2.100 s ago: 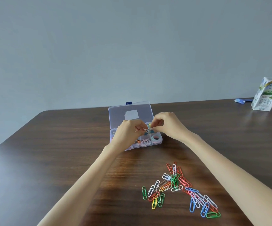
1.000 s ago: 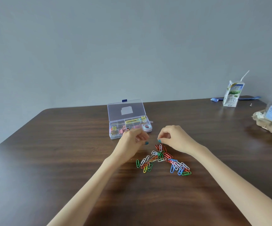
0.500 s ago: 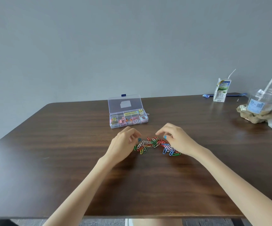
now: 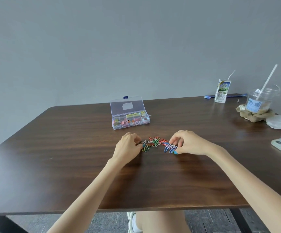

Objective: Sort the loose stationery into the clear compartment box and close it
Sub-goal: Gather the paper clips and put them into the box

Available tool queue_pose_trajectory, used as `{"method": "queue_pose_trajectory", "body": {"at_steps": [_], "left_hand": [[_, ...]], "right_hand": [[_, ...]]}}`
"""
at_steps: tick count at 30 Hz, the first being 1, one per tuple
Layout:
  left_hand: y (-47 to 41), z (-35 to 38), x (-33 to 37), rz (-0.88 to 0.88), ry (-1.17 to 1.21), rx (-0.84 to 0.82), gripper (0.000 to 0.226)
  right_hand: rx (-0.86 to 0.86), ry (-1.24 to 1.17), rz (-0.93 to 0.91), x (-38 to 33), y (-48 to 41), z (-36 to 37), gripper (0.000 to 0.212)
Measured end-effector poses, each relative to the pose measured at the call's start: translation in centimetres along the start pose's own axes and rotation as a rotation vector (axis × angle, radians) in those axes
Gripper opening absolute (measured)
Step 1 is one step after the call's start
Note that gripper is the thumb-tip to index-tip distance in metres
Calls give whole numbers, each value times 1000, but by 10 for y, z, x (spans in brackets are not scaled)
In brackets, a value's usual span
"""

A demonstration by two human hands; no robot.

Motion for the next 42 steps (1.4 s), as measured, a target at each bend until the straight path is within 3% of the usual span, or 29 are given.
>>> {"method": "queue_pose_trajectory", "body": {"at_steps": [8,14,17,23,29,32,37,42], "left_hand": [[-16,9,13,31,97,-7,19],[-27,5,17,157,-38,-319,57],[-32,10,21,220,-93,-370,56],[-31,16,23,255,-75,-216,25],[-29,15,19,344,-146,-130,22],[-31,13,16,387,-159,-157,21],[-39,8,10,311,13,-212,14],[-47,7,9,293,47,-277,23]], "right_hand": [[100,-60,-49,-4,-13,8,24],[96,12,24,1,-14,8,55],[102,28,-17,-5,-17,16,62],[217,-15,-57,-10,-18,24,36],[286,-27,-65,-12,-22,27,9],[275,-5,-63,-13,-25,26,7],[247,25,-65,-16,-30,24,6],[225,62,-64,-17,-32,23,6]]}}
Point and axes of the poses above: each hand's wrist, its own y-axis away from the middle knuckle, its own z-axis out of the palm, x = y × z, the point moved 1 cm from there along -y, towards the middle knuckle, and after that the axes turned 8 degrees about z, right-handed, at the moved point
